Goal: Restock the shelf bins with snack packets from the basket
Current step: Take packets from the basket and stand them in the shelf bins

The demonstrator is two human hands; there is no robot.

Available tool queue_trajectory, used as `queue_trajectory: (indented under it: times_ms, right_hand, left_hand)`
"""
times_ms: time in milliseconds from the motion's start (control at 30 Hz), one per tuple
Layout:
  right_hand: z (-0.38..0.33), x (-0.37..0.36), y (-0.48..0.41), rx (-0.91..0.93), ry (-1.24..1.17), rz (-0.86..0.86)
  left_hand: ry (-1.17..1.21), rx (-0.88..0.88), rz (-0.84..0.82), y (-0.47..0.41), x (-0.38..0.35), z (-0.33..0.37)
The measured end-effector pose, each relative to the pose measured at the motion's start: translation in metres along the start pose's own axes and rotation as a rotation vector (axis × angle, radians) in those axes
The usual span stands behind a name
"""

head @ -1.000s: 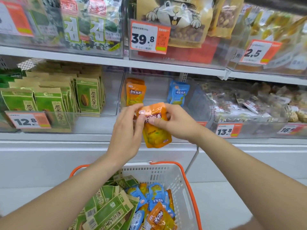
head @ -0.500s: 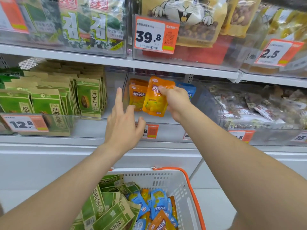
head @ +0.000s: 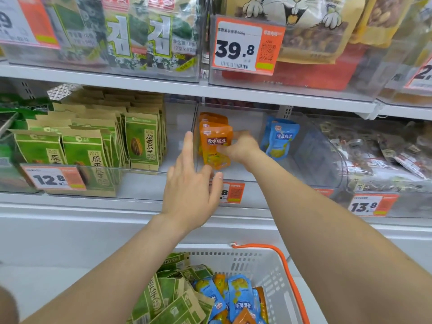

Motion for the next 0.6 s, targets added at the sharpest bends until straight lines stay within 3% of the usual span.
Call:
queue_trajectory:
  times_ms: [167,433,600]
  right_hand:
    - [0.003,-0.016,0.001,-0.052,0.135,-0.053]
    - [-0.010,-0.021,0.002,-0.045,0.085,0.023]
    - [-0.004,-0.020,0.003,-0.077,0.071,-0.029]
  left_hand:
    - [0.004,0.000,-0.012,-0.001,0.000,0.000]
    - [0.023,-0.010,-0.043,-0.001,-0.001,0.000]
    - [0.025,-0.017,-0.060,-0.001,-0.003,-0.003]
Point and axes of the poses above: each hand's wrist, its own y-axis away from the middle knuckle, its own x-axis out of the back of the hand, z = x × y, the point moved 9 cm from there along -y, towards the middle knuckle, and after that the axes turned 7 degrees about -x, right-handed, at the moved point
